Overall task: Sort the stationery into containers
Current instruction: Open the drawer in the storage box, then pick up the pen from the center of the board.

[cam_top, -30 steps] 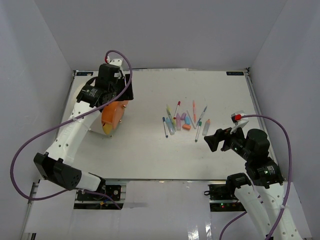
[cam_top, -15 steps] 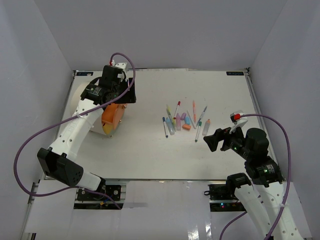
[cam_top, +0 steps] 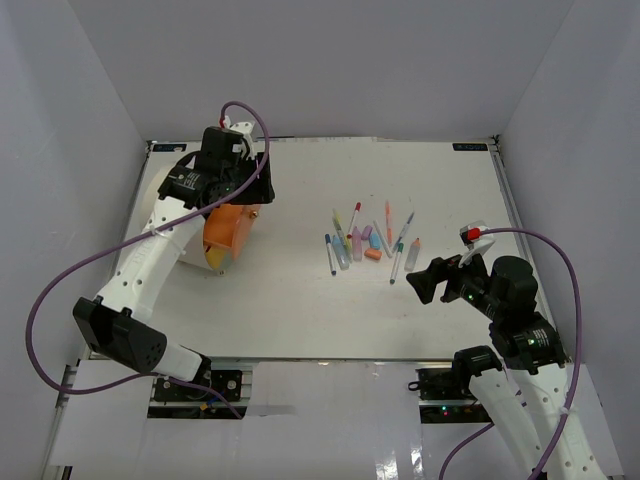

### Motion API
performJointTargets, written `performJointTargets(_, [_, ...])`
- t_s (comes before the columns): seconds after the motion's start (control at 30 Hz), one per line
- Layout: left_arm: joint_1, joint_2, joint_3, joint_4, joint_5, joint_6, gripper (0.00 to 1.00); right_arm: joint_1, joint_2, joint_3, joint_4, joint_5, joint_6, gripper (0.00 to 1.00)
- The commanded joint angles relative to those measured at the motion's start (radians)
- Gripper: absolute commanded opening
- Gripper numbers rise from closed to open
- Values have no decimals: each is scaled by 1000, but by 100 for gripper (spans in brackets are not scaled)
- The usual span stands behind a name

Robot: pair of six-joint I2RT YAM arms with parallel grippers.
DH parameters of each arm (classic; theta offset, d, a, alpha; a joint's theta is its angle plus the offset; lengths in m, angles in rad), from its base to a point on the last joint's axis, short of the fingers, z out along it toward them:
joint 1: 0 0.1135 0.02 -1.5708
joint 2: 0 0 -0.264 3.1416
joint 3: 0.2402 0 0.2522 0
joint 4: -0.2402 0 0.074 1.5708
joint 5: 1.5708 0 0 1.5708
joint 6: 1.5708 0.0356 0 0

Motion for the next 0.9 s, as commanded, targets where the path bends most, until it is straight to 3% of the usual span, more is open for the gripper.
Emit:
performJointTargets(0.0, [3,-40,53,12,12,1,71,-1,-2,5,21,-13,-12,90])
performJointTargets(0.3, [3,-75,78,13,-77,-3,84,-1,53,31,10,129,69,90])
performJointTargets(0.43, [3,-123,75,36,-101,5,98,0,134,42,4,183,109,90])
performJointTargets(0.7, [3,-320,-17,101,-181,19,98,3,390,24,33,243,191,100])
performJointTargets(0.87, [3,-422,-108,90,-199,20,98,26,482,19,67,284,234,92])
